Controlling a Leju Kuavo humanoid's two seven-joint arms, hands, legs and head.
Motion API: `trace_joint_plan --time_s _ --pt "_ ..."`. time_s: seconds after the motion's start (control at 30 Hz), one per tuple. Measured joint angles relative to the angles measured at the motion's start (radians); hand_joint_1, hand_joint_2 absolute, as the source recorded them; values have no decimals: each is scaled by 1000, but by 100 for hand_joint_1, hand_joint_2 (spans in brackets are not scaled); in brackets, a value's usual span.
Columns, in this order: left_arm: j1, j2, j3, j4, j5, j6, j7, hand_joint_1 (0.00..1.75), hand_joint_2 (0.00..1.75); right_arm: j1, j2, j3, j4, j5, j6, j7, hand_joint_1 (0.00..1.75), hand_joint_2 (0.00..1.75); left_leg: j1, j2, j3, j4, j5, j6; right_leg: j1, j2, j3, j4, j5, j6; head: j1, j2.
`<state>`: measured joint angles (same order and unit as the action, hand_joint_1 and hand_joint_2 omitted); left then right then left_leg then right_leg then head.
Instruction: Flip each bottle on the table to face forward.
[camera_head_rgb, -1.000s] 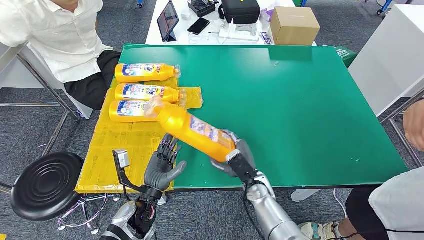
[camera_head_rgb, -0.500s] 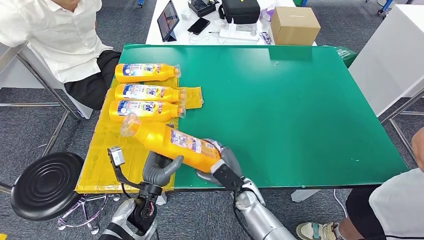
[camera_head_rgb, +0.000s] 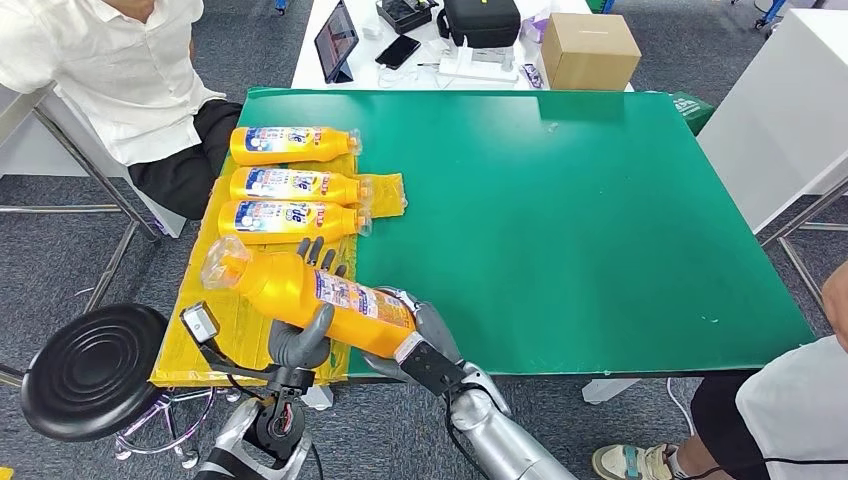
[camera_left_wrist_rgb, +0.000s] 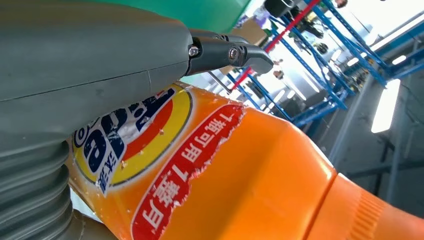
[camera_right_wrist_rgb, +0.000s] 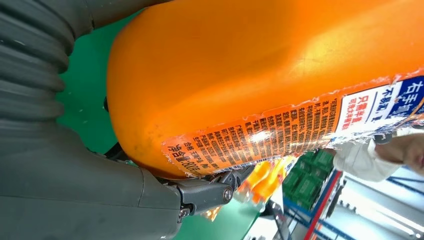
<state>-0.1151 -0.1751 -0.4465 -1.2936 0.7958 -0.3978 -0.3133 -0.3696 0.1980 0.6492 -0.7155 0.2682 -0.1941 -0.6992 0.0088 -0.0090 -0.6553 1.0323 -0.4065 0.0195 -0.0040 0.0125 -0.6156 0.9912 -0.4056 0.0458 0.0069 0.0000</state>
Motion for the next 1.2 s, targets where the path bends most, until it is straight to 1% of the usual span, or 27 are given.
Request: trace_joint_plan --time_s 0.2,0.33,0.47,0.77,0.87,0.9,0.97,1.0,1.03,1.1,1.2 --pt "2 0 4 0 -1 -14 -5 0 175 -4 0 9 1 -11 9 0 175 175 0 0 0 0 0 0 0 0 0 0 0 0 0 0" --pt "6 0 12 0 -19 -44 -29 175 175 -13 0 30 4 -36 23 -1 175 175 0 0 0 0 0 0 0 0 0 0 0 0 0 0" --pt "7 0 13 0 -37 -63 -46 175 175 -16 0 38 4 -49 32 -3 175 175 0 0 0 0 0 0 0 0 0 0 0 0 0 0" --pt "7 0 17 0 -55 -67 -57 175 175 -15 0 42 4 -53 37 -3 174 175 0 0 0 0 0 0 0 0 0 0 0 0 0 0" --pt "7 0 24 0 -79 -65 -60 175 175 -14 0 44 4 -54 38 -3 168 175 0 0 0 0 0 0 0 0 0 0 0 0 0 0" --pt "7 0 26 0 -87 -65 -61 175 175 -14 0 45 4 -54 38 -3 152 175 0 0 0 0 0 0 0 0 0 0 0 0 0 0" --pt "6 0 29 0 -102 -64 -62 175 175 -14 0 46 4 -54 36 -3 70 175 0 0 0 0 0 0 0 0 0 0 0 0 0 0" --pt "5 1 30 0 -110 -61 -61 175 175 -14 0 46 4 -53 35 -3 29 131 0 0 0 0 0 0 0 0 0 0 0 0 0 0" --pt "3 2 30 0 -120 -55 -59 175 175 -13 0 47 5 -51 32 -3 2 87 0 0 0 0 0 0 0 0 0 0 0 0 0 0" --pt "-9 6 30 1 -157 -18 -45 175 175 -9 0 49 7 -38 13 -2 0 0 0 0 0 0 0 0 0 0 0 0 0 0 0 0" --pt "-33 14 28 8 -232 57 -18 175 175 2 2 59 11 -8 -35 -2 0 0 0 0 0 0 0 0 0 0 0 0 0 0 0 0"
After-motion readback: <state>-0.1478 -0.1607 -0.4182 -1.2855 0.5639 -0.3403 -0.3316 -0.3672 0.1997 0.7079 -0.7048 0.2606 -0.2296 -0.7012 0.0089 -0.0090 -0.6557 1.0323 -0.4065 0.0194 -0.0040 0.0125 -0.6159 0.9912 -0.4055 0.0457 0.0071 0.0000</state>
